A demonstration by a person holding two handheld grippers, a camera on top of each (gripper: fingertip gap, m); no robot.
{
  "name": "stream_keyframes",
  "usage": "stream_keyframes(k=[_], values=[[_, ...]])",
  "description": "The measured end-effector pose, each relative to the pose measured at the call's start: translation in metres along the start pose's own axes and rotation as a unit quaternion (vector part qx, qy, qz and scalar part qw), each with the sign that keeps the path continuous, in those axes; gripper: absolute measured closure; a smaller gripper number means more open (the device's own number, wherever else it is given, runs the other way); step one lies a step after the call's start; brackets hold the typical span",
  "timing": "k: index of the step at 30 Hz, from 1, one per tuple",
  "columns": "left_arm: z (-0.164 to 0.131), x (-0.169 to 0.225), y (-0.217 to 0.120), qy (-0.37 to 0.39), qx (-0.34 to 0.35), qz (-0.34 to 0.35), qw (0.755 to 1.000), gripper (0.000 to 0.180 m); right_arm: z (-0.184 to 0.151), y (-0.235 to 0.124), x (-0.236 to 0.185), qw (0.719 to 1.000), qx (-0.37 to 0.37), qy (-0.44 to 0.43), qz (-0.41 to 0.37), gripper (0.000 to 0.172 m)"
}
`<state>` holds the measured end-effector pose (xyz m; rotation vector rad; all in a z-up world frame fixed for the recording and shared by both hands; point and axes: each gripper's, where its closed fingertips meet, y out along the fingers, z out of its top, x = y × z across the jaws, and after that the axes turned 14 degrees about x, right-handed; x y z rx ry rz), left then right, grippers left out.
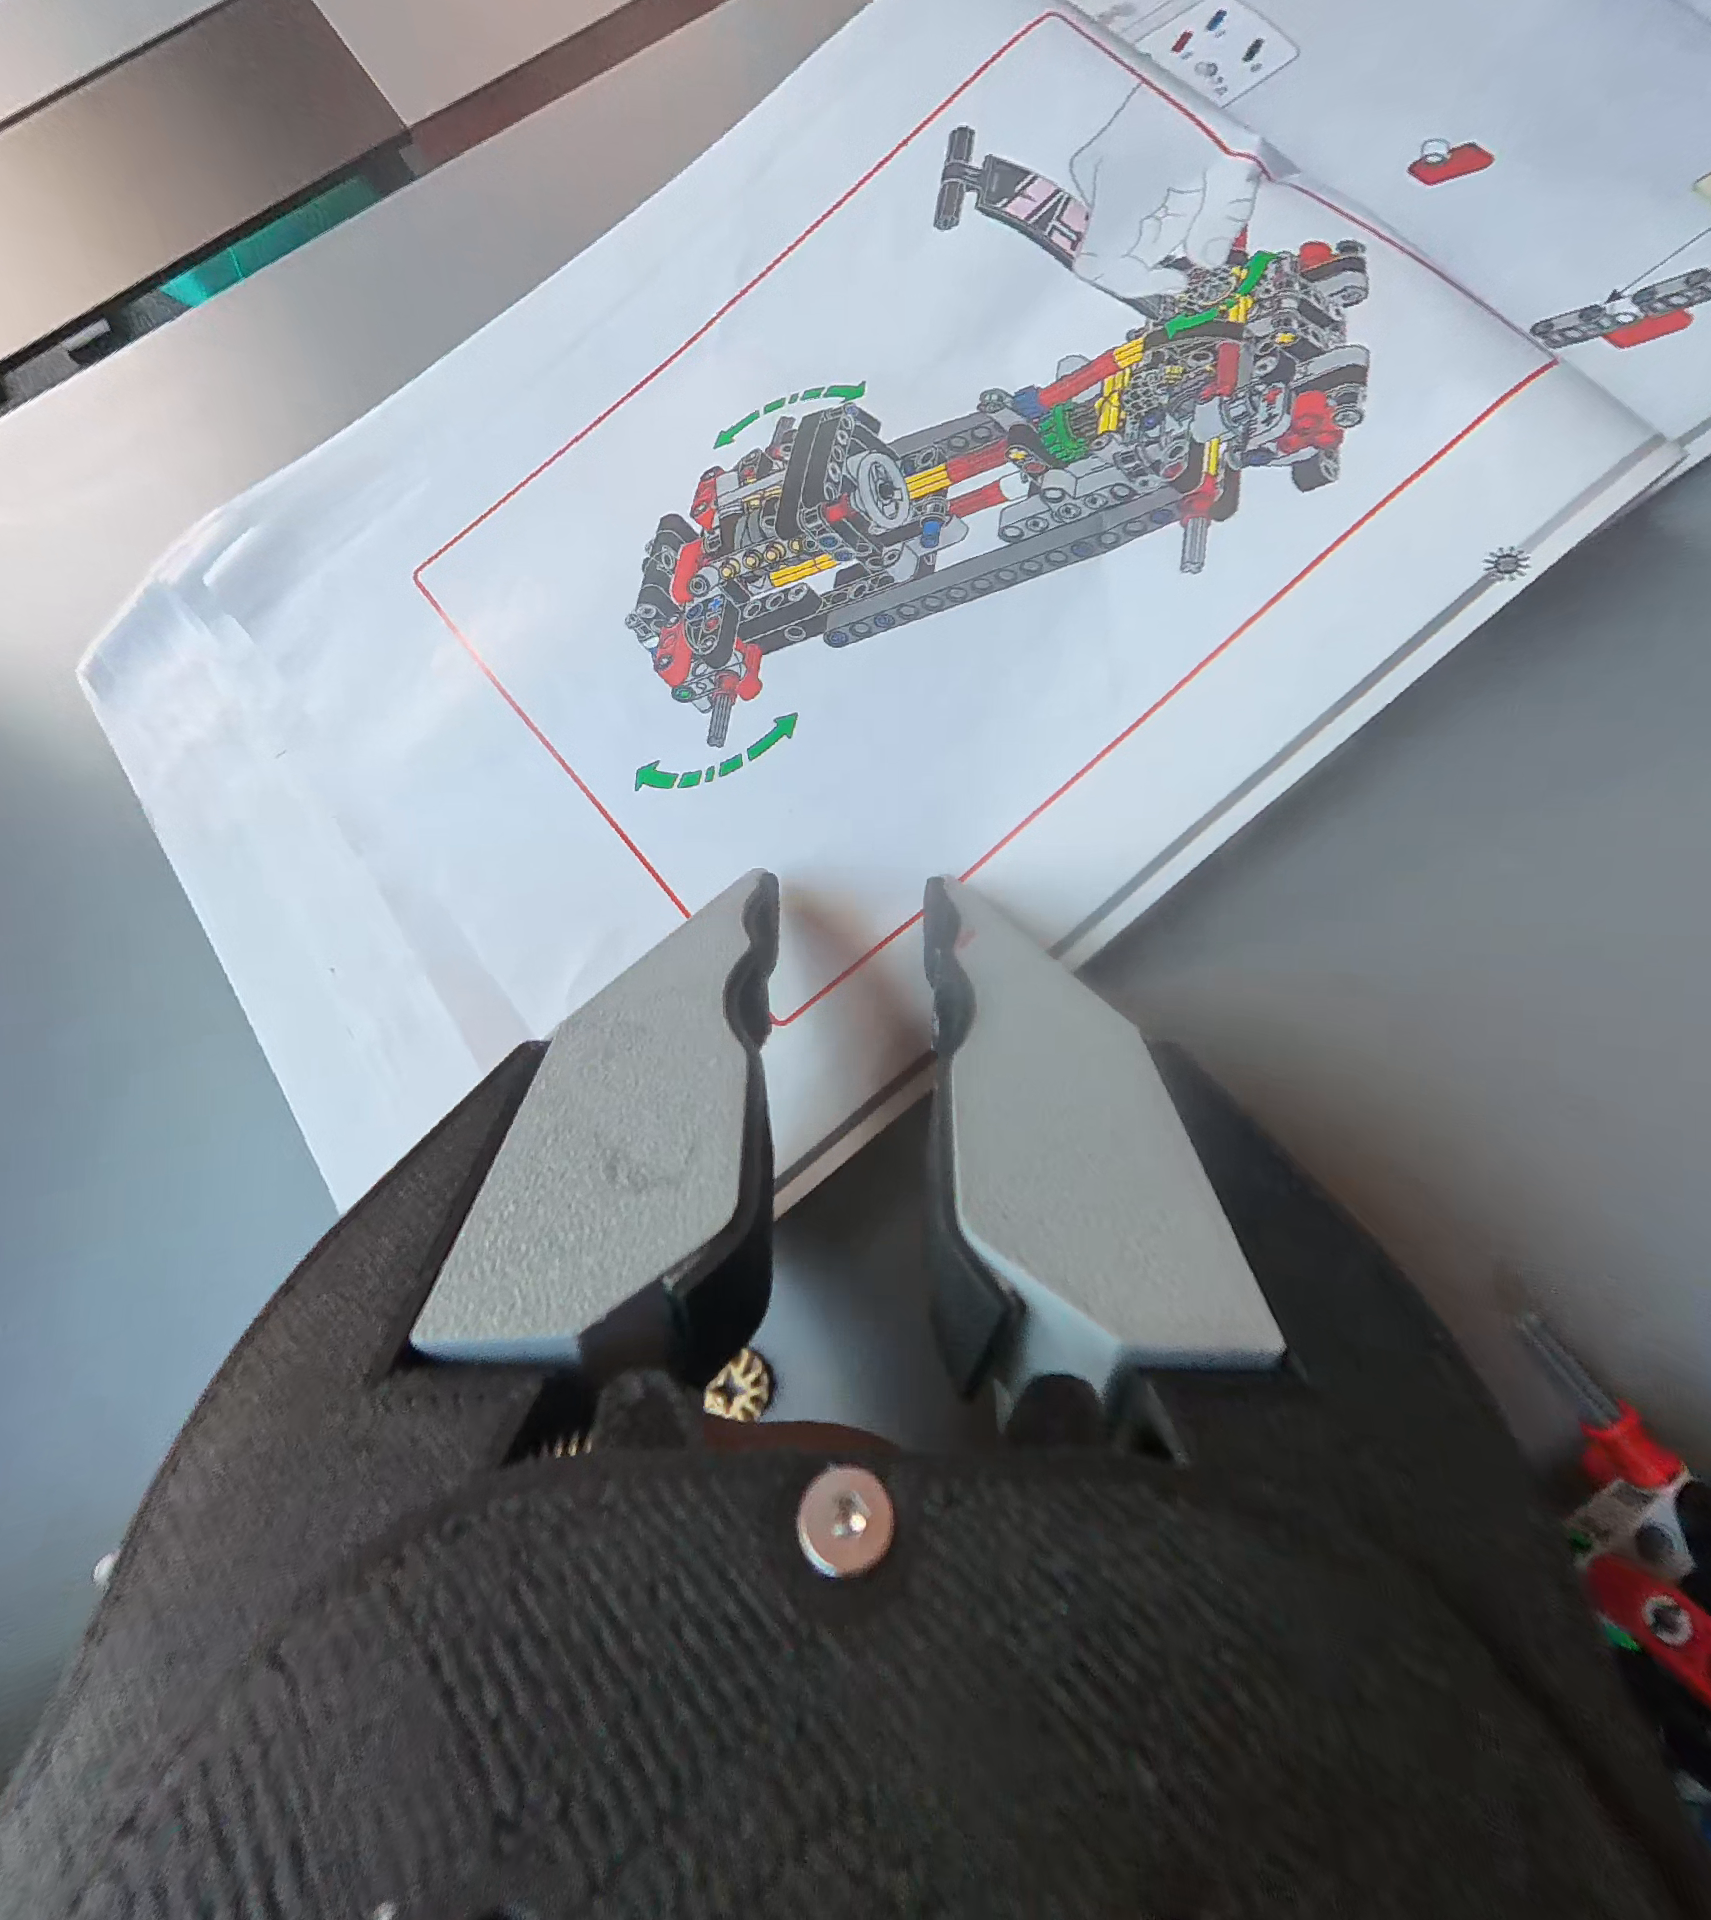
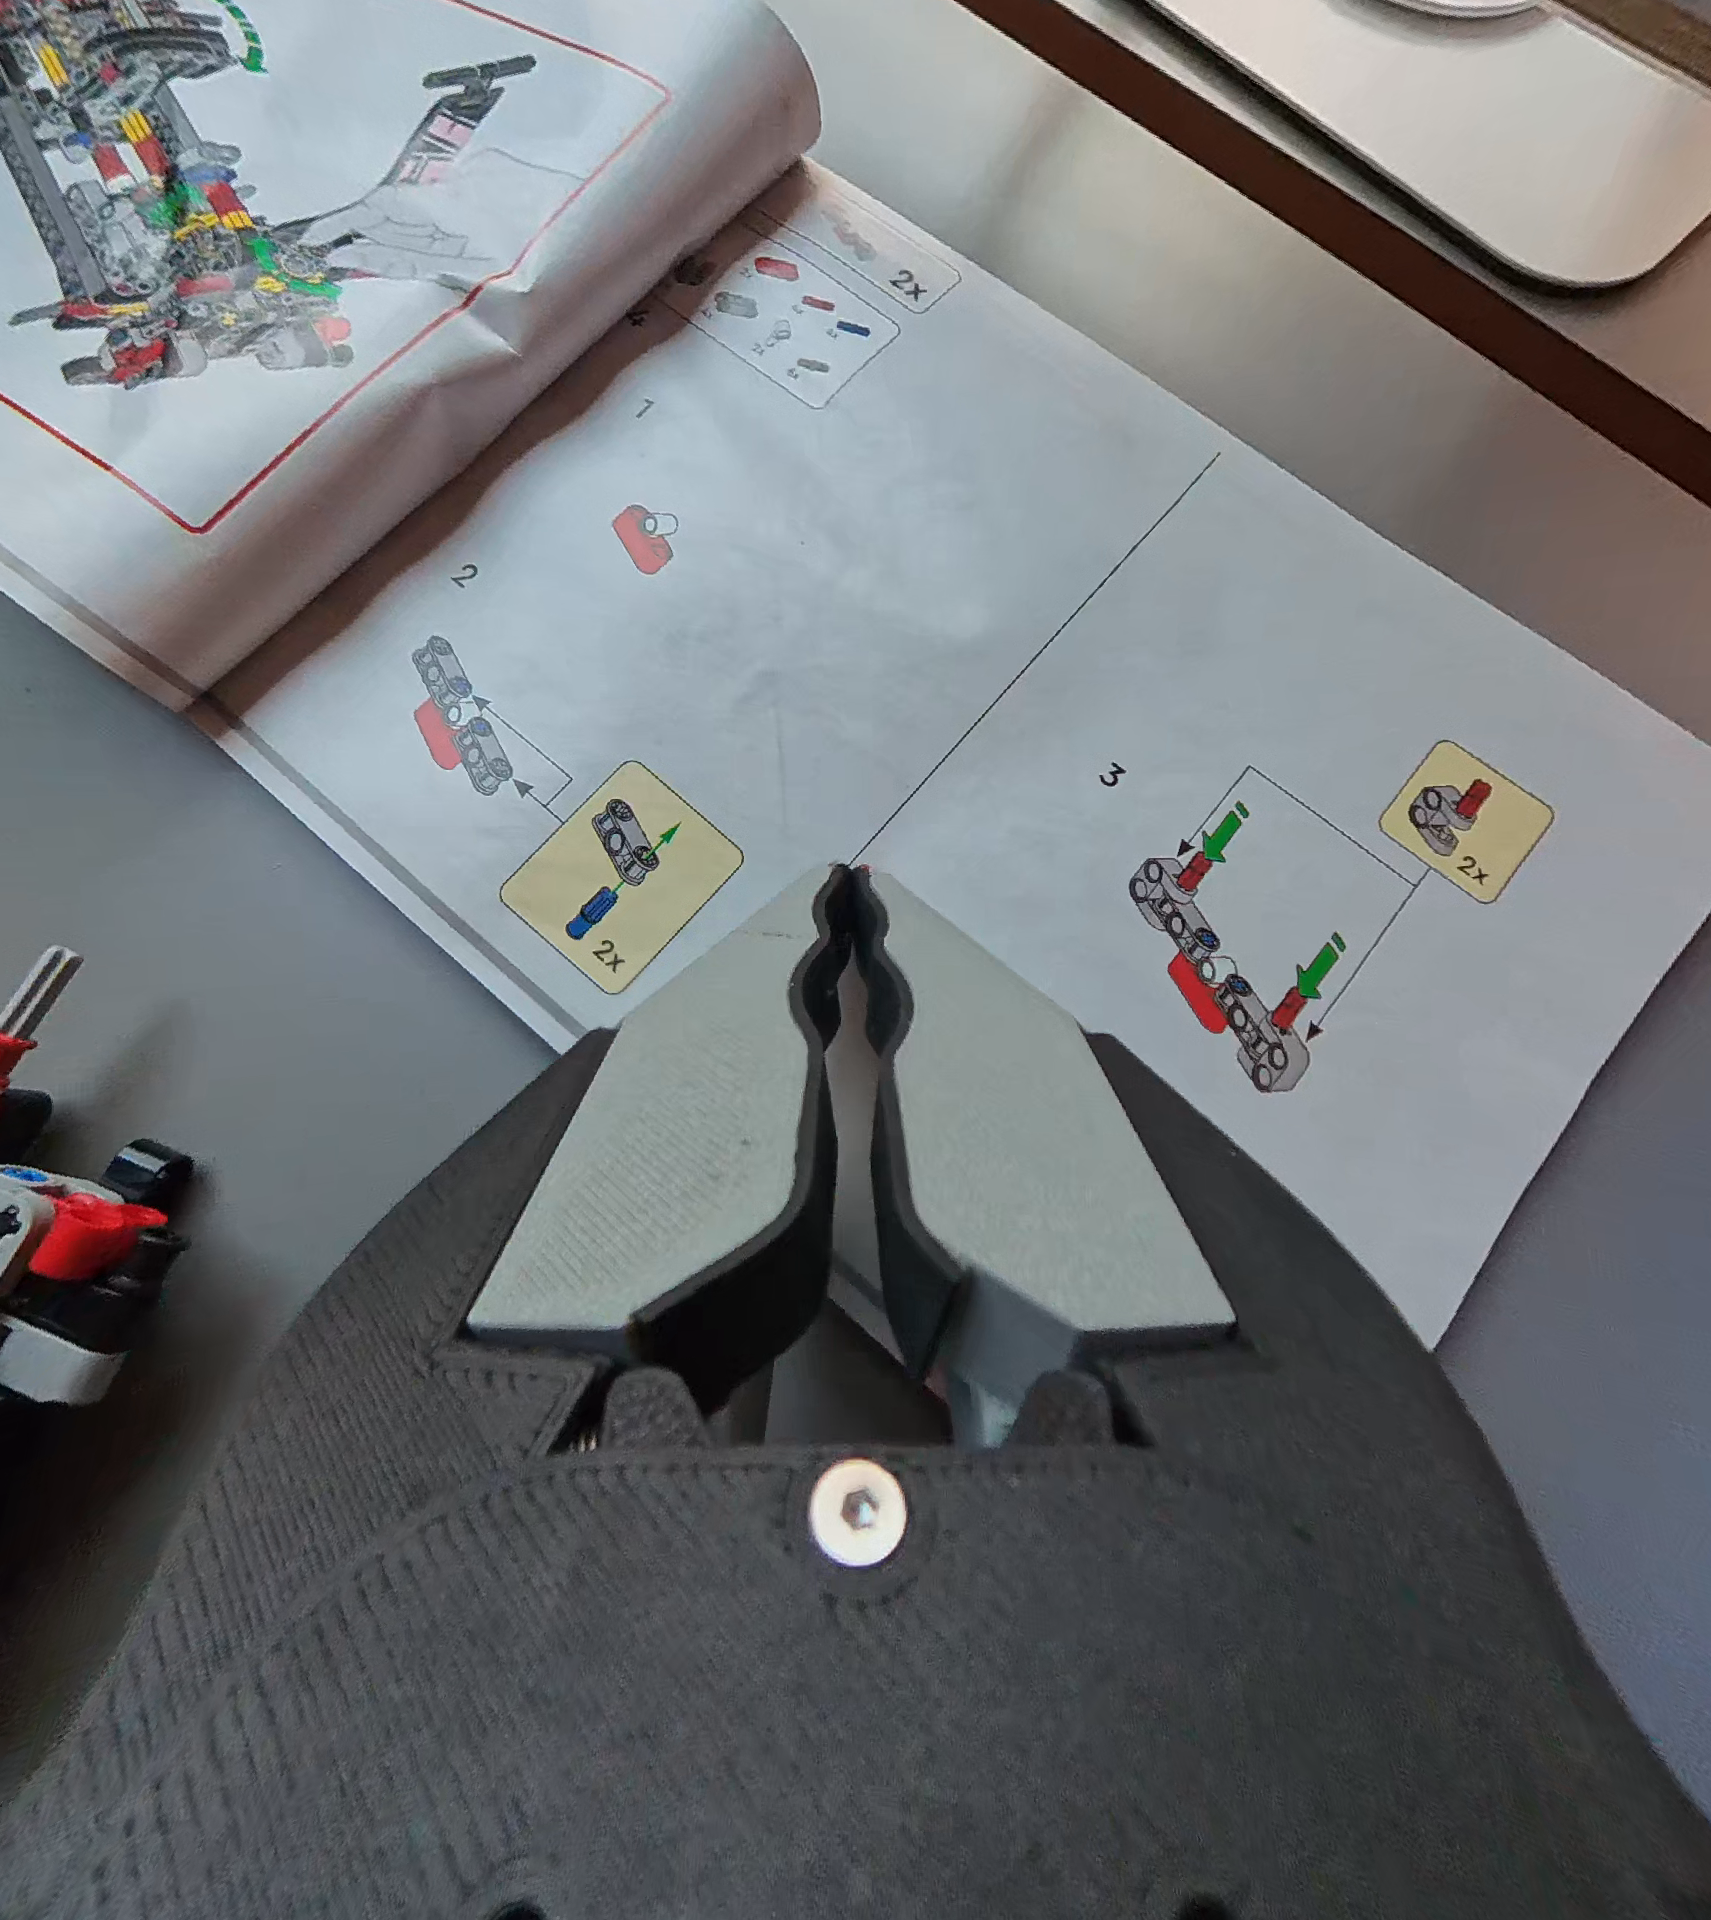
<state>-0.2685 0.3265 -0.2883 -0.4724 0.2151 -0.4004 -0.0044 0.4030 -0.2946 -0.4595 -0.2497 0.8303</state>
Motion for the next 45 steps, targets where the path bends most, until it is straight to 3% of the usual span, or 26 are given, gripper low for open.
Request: stream_keyframes(k=[9, 21, 28, 35, 45], values=[[0.000, -0.002, 0.000, -0.005, 0.001, -0.002, 1.000, 0.152, 0.004, -0.001, 0.003, 0.999, 0.025, 0.015, 0.012, 0.172], [0.001, -0.003, -0.003, 0.006, -0.001, 0.007, 1.000, 0.149, 0.038, -0.011, -0.010, 0.988, 0.132, 0.024, 0.075, 0.165], [0.007, -0.004, -0.007, 0.015, 0.007, 0.014, 1.000, 0.145, 0.050, -0.026, -0.039, 0.971, 0.177, 0.008, 0.160, 0.159], [0.018, -0.007, -0.013, 0.019, 0.030, 0.028, 0.999, 0.144, 0.047, -0.078, -0.084, 0.930, 0.200, 0.046, 0.304, 0.147], [0.020, 0.001, -0.014, 0.037, 0.028, 0.023, 0.999, 0.143, 0.034, -0.068, -0.082, 0.948, 0.190, -0.022, 0.254, 0.142]])
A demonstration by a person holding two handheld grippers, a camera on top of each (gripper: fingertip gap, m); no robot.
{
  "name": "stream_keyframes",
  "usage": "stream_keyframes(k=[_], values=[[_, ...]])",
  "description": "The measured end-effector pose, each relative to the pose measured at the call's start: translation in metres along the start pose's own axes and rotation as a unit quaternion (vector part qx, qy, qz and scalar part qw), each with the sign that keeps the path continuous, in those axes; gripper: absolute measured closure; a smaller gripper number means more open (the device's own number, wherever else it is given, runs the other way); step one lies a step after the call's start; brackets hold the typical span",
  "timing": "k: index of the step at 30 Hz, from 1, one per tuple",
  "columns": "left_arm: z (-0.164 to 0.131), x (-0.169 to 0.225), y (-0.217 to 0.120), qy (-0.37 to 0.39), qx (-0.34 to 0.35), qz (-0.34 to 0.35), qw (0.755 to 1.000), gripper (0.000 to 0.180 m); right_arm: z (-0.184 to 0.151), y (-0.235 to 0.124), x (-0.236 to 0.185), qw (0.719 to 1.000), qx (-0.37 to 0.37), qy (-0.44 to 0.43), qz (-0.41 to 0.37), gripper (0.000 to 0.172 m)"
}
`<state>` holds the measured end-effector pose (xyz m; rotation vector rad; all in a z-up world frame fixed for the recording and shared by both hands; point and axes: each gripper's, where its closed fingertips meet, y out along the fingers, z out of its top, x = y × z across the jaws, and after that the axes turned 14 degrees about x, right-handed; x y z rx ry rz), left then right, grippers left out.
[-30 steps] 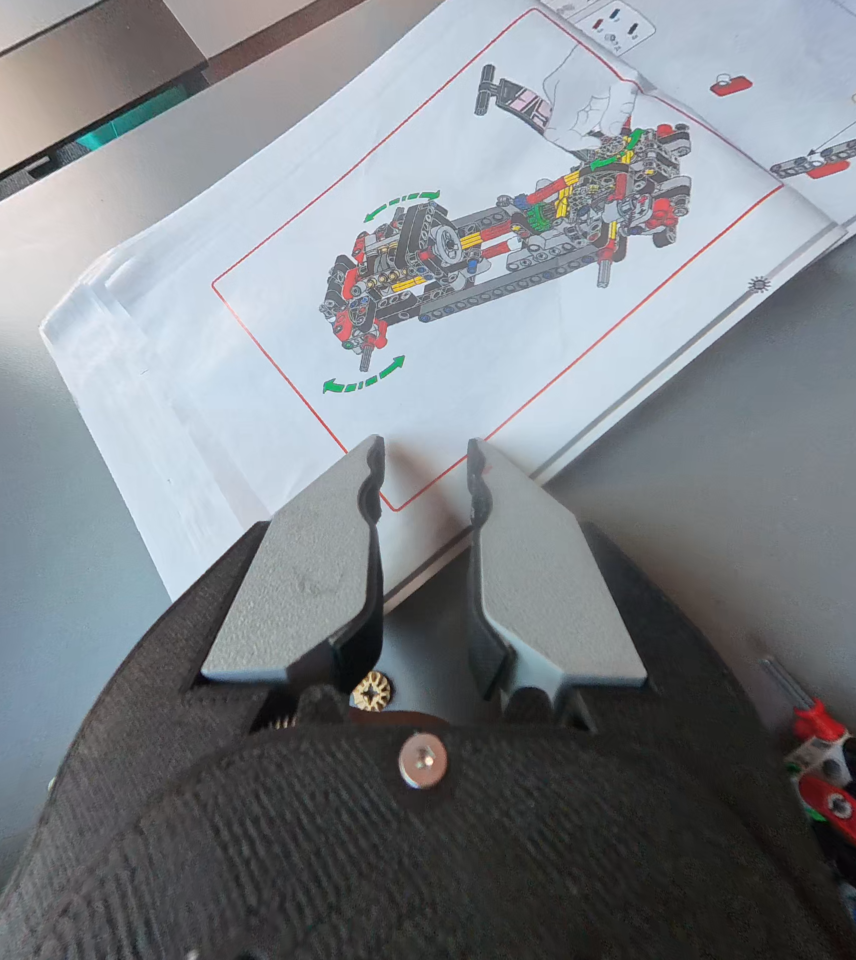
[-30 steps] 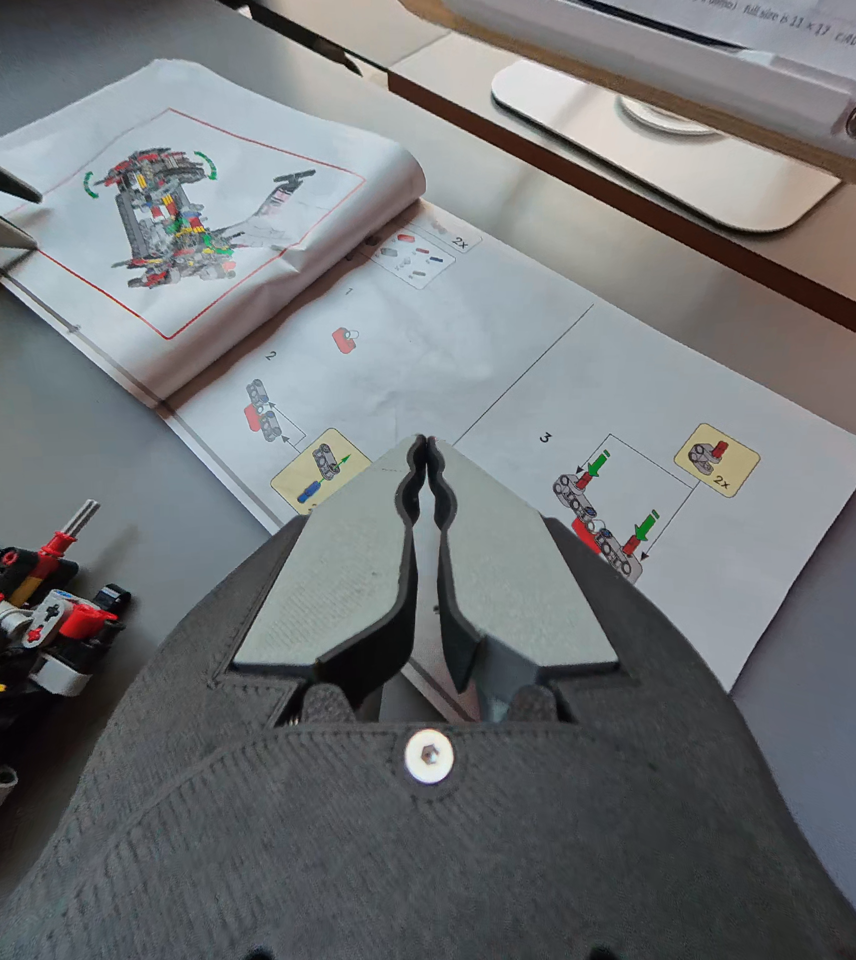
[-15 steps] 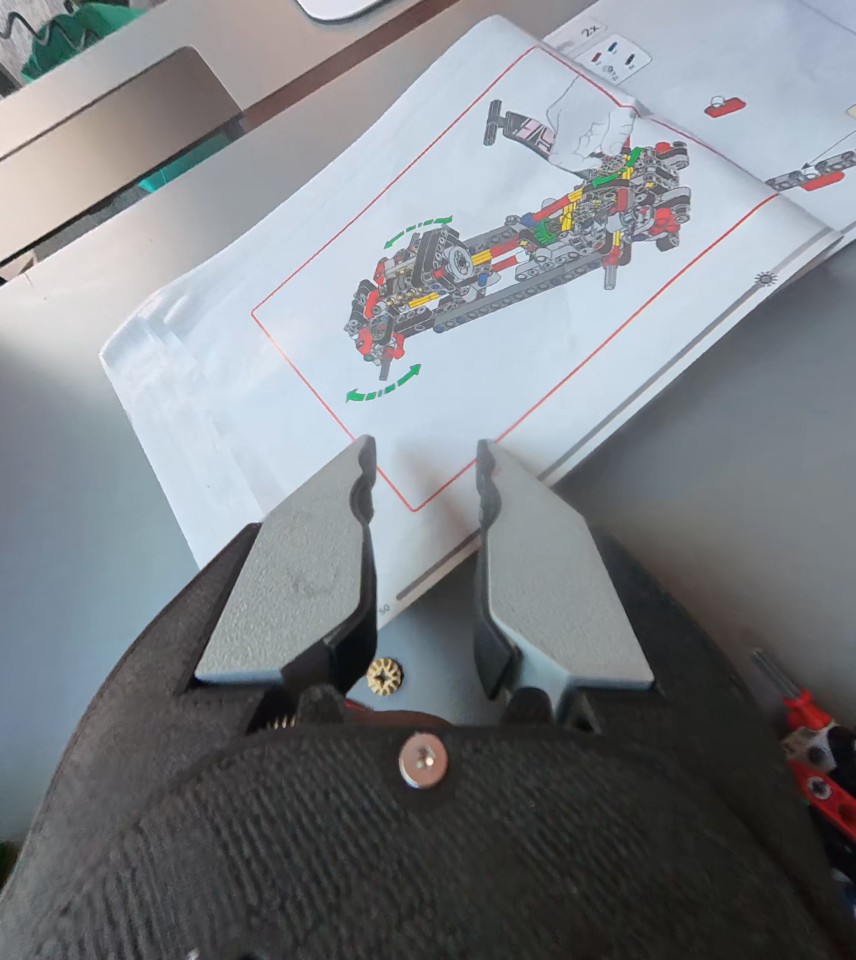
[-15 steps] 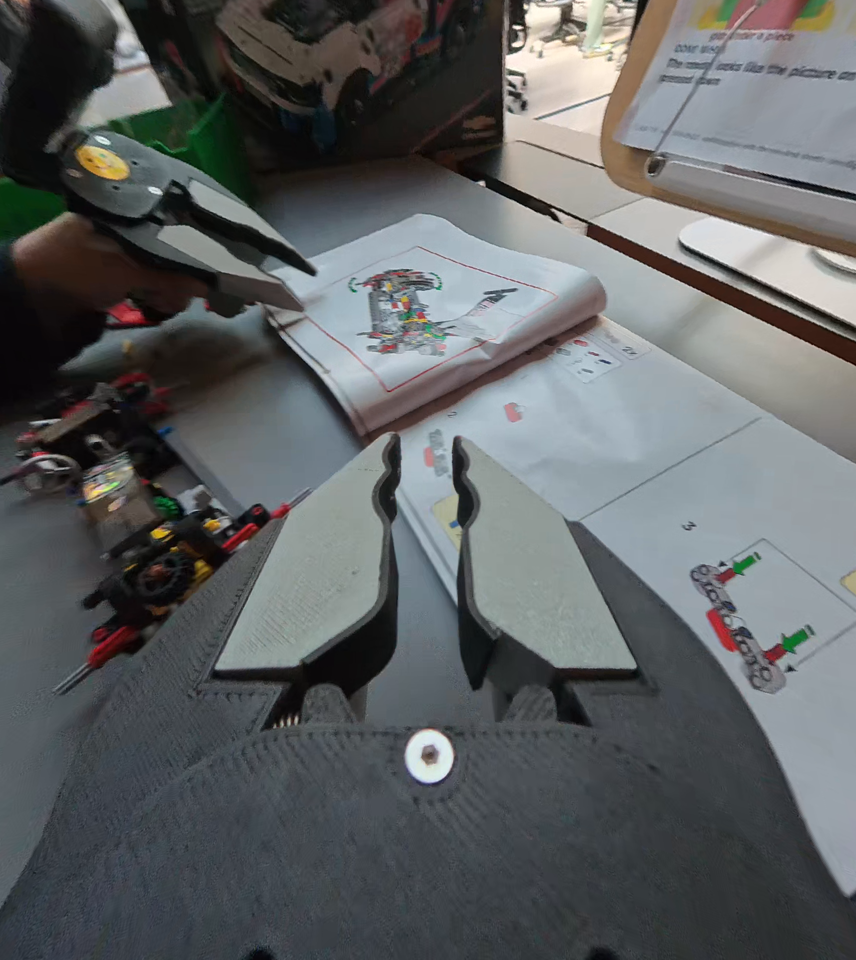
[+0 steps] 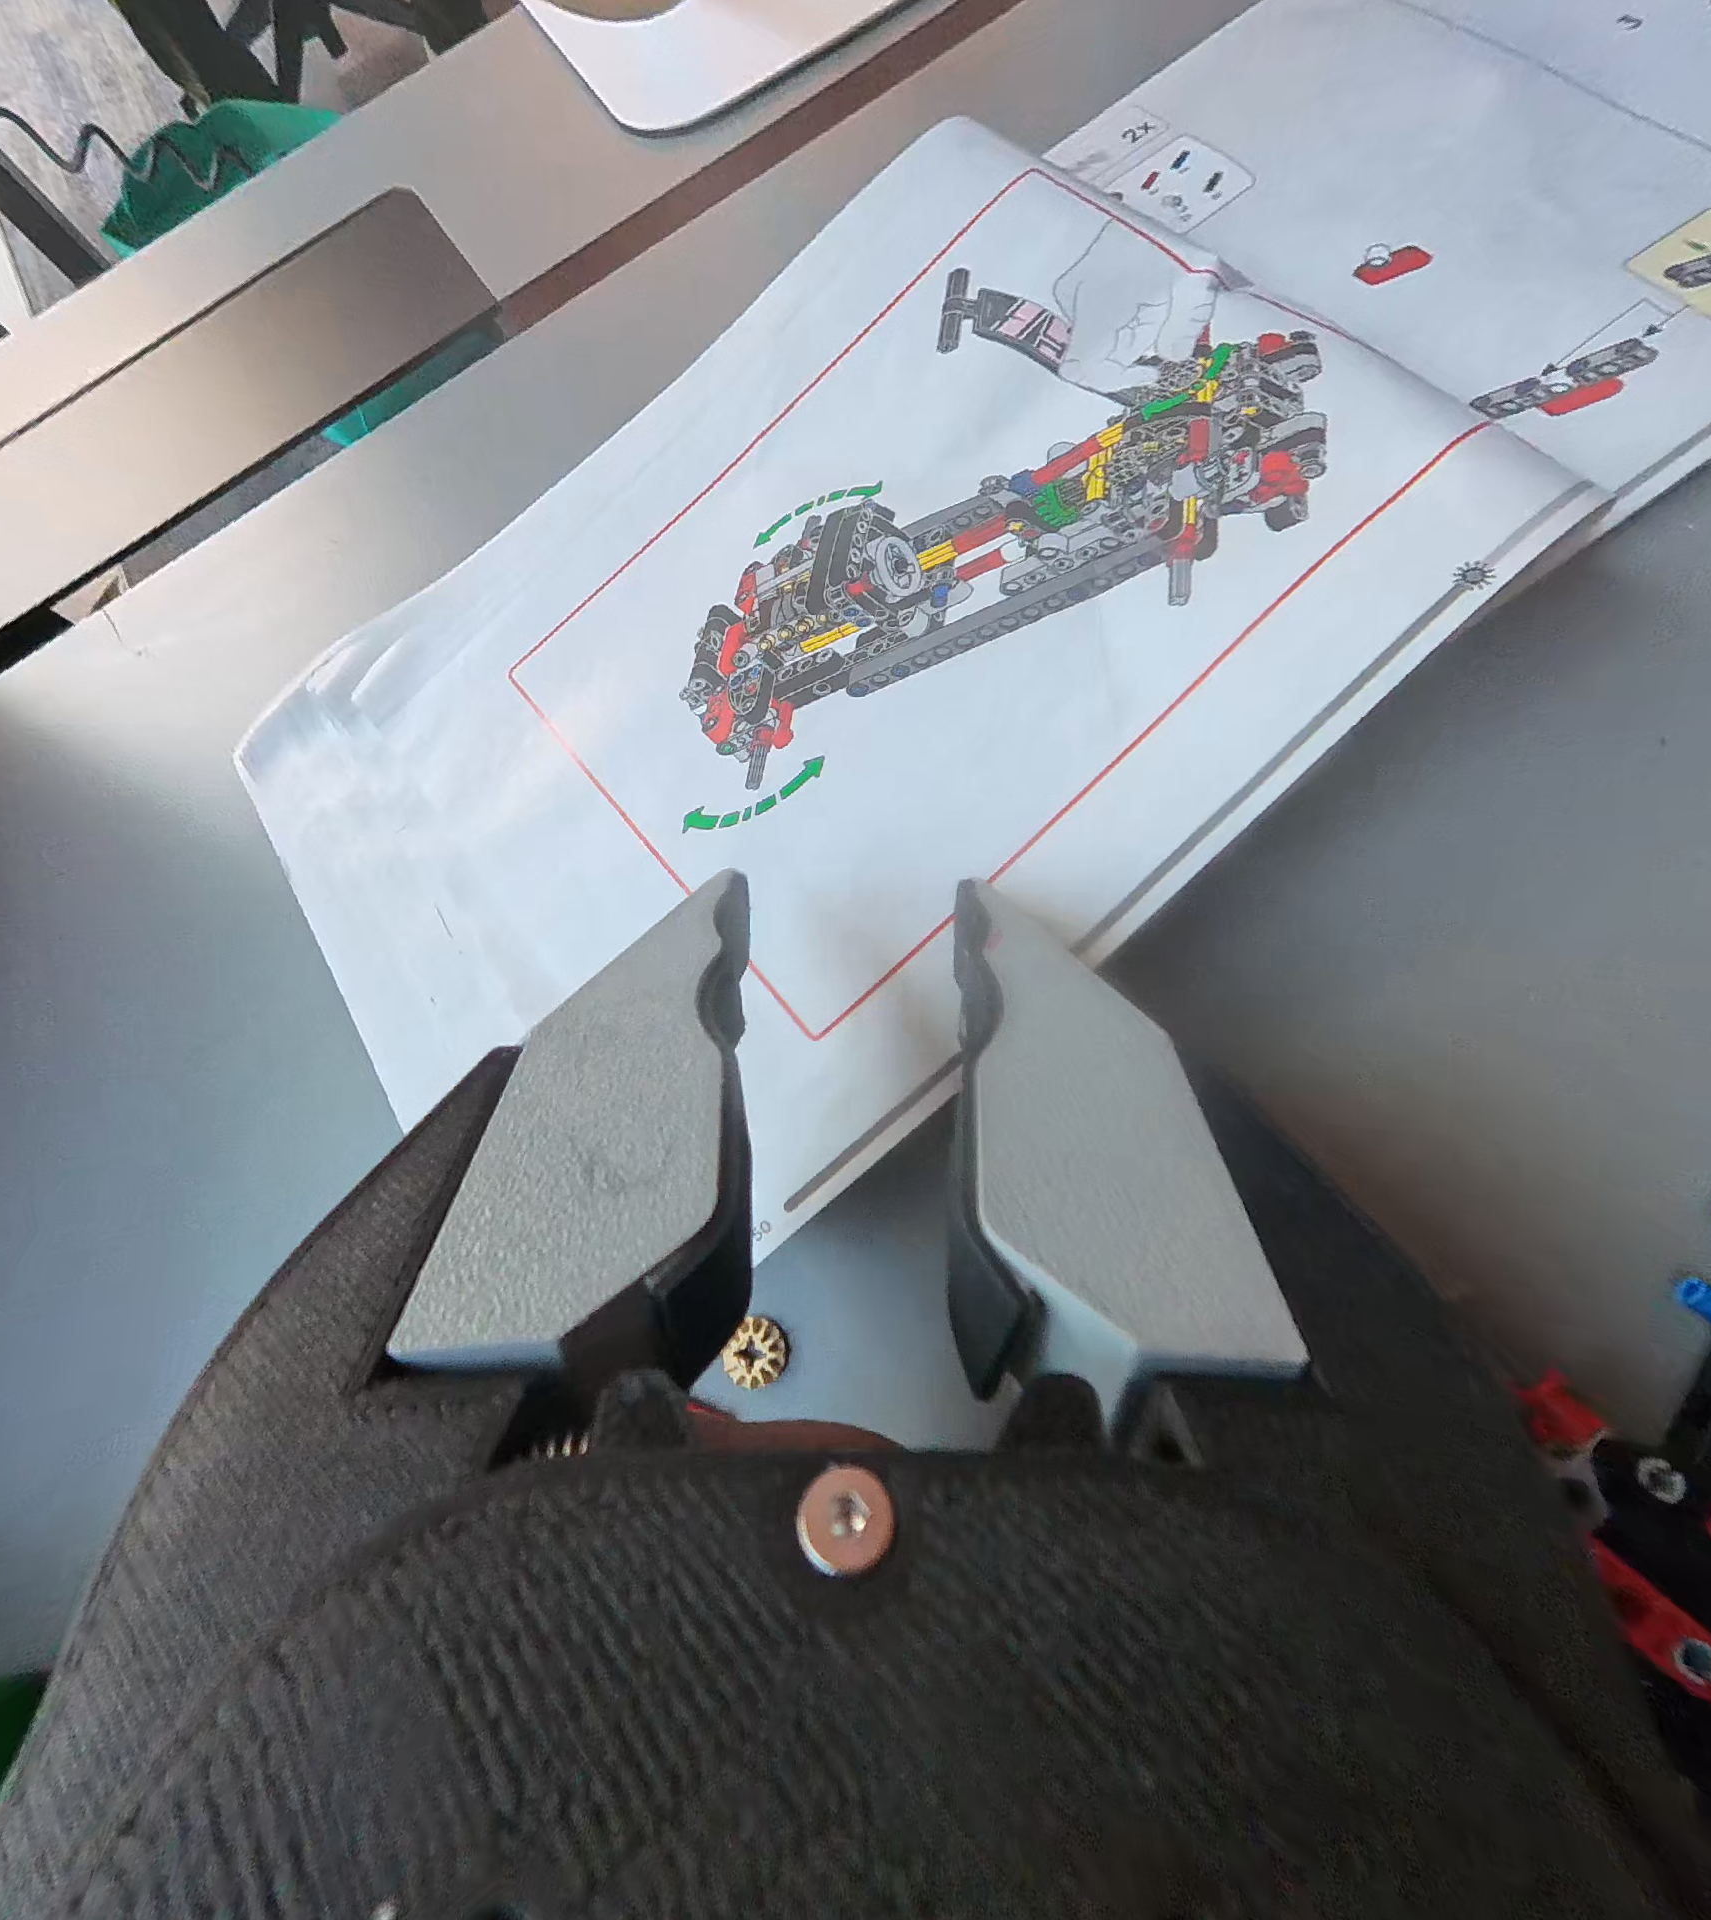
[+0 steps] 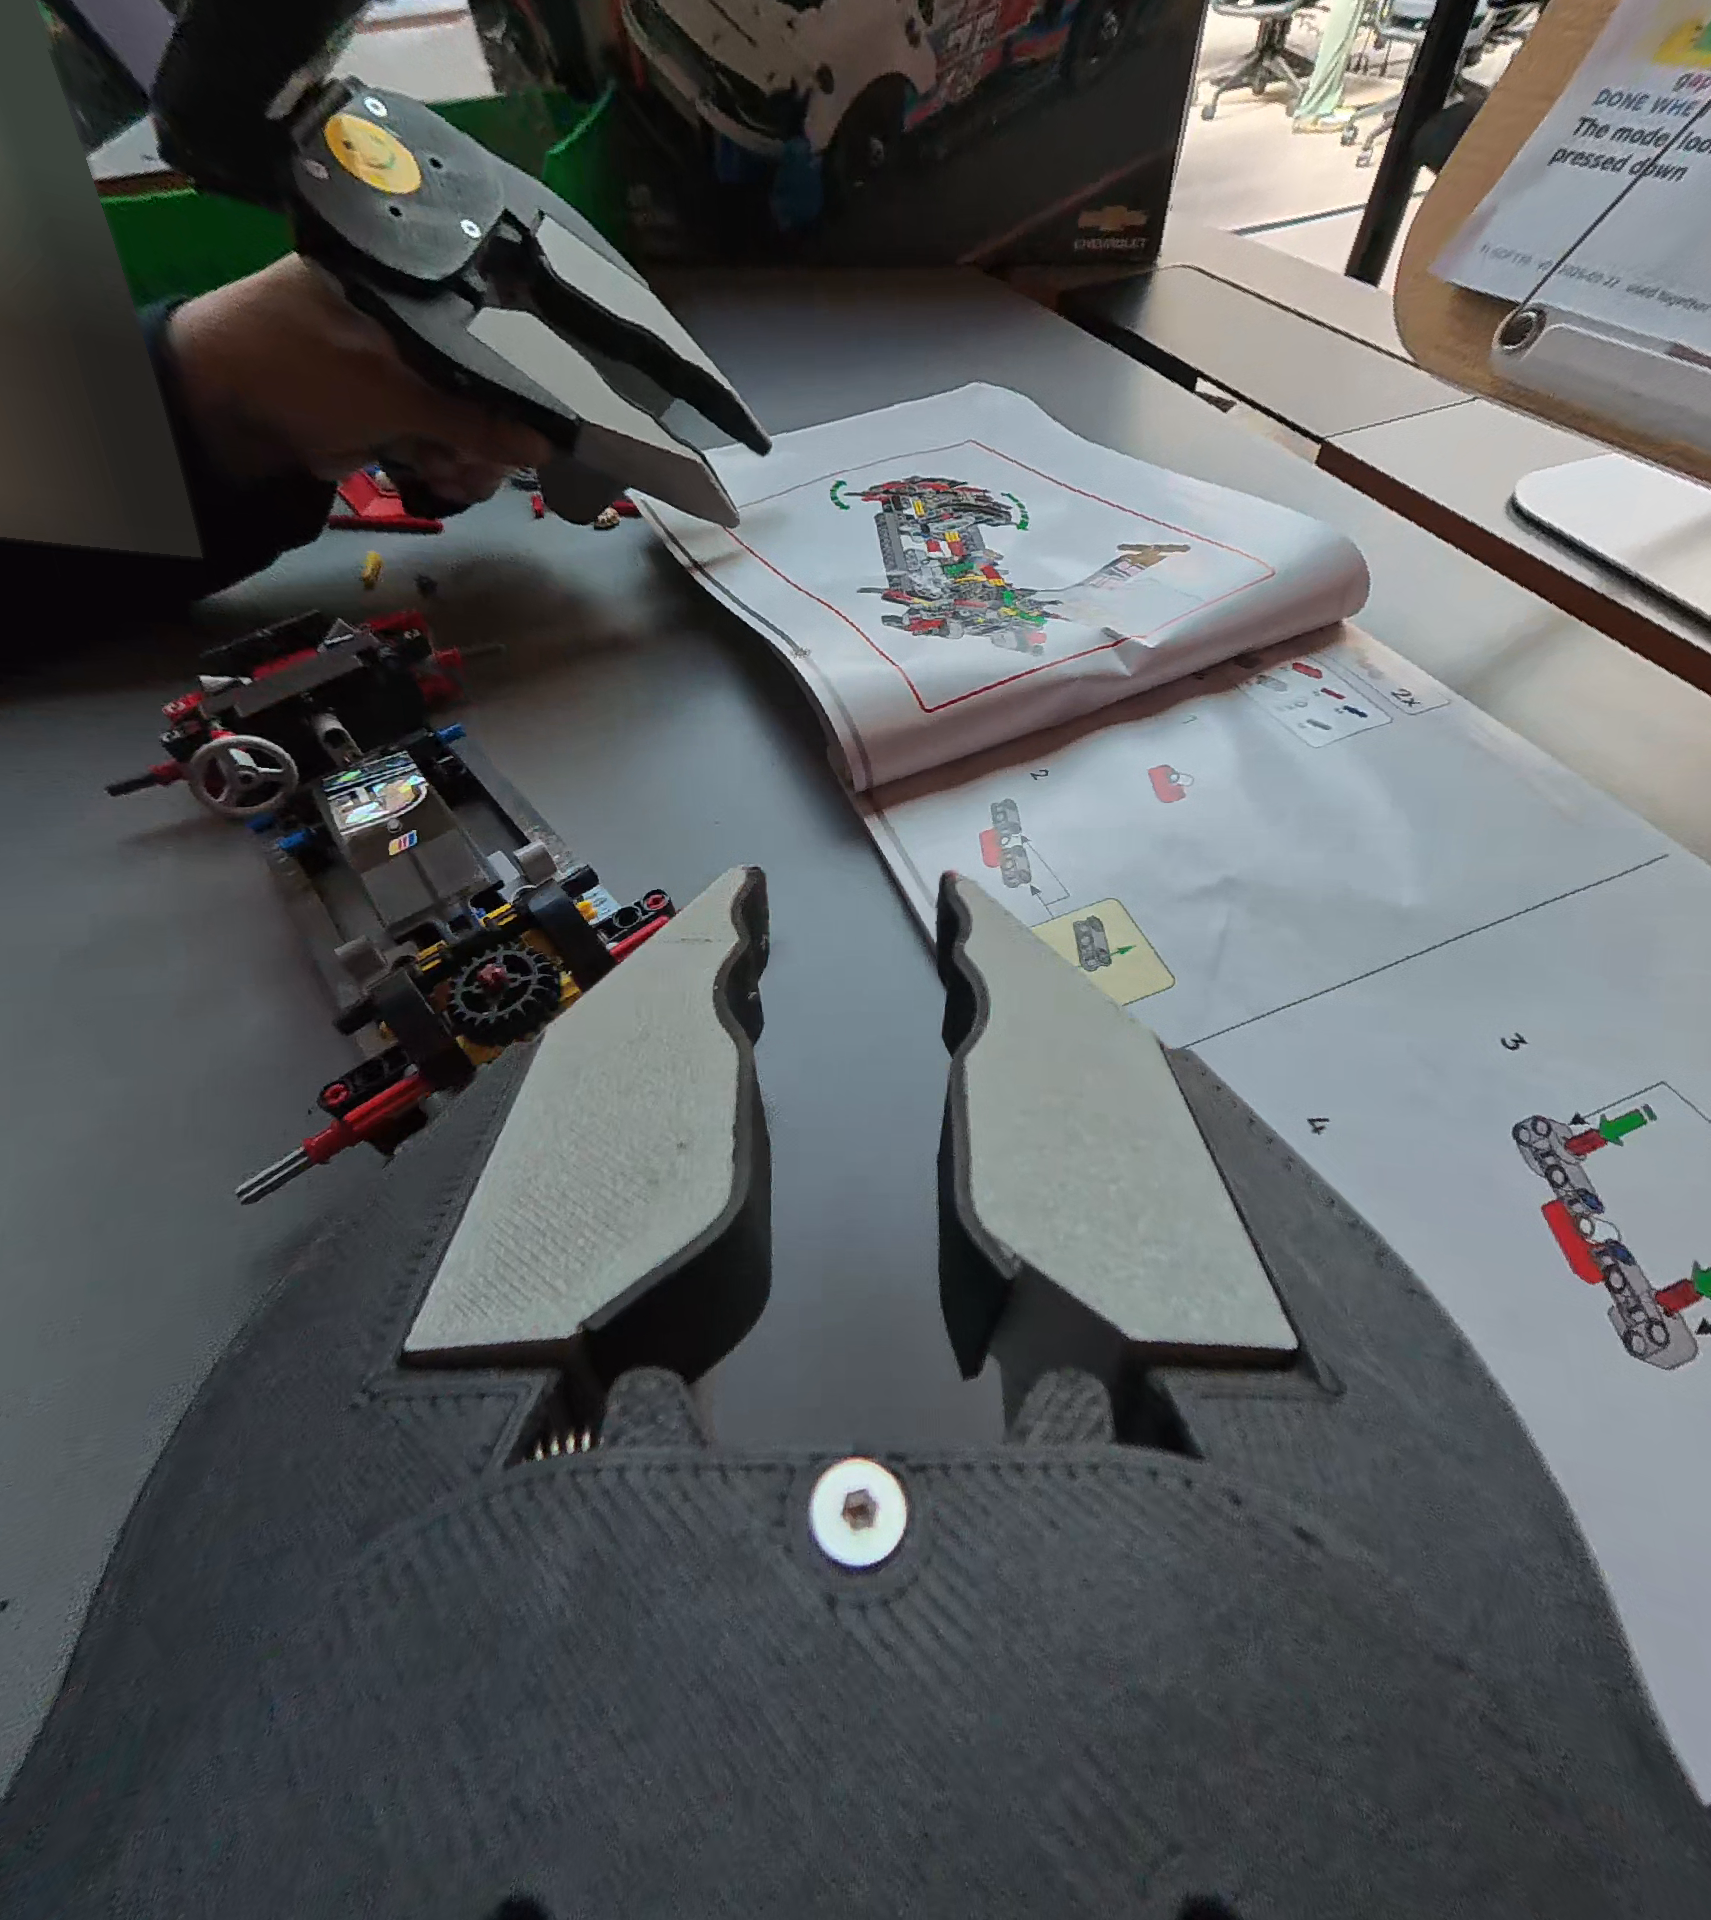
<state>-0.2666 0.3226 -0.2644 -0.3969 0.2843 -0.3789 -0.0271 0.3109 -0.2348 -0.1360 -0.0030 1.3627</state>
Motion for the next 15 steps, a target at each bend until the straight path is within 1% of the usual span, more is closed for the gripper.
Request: stream_keyframes(k=[4, 8, 12, 15], values=[[0.000, 0.004, 0.001, -0.005, 0.001, -0.010, 1.000, 0.143, 0.002, 0.000, -0.002, 1.000, 0.007, 0.016, 0.023, 0.143], [-0.001, 0.007, 0.001, -0.006, -0.006, -0.017, 1.000, 0.140, 0.005, 0.001, -0.005, 0.999, 0.014, 0.012, 0.040, 0.142], [0.006, 0.010, -0.002, 0.000, 0.007, -0.020, 1.000, 0.140, 0.002, 0.003, -0.010, 0.998, 0.005, 0.010, 0.062, 0.141], [0.008, 0.012, -0.003, -0.004, 0.010, -0.022, 1.000, 0.140, 0.005, 0.002, -0.011, 0.997, 0.016, 0.018, 0.073, 0.141]])
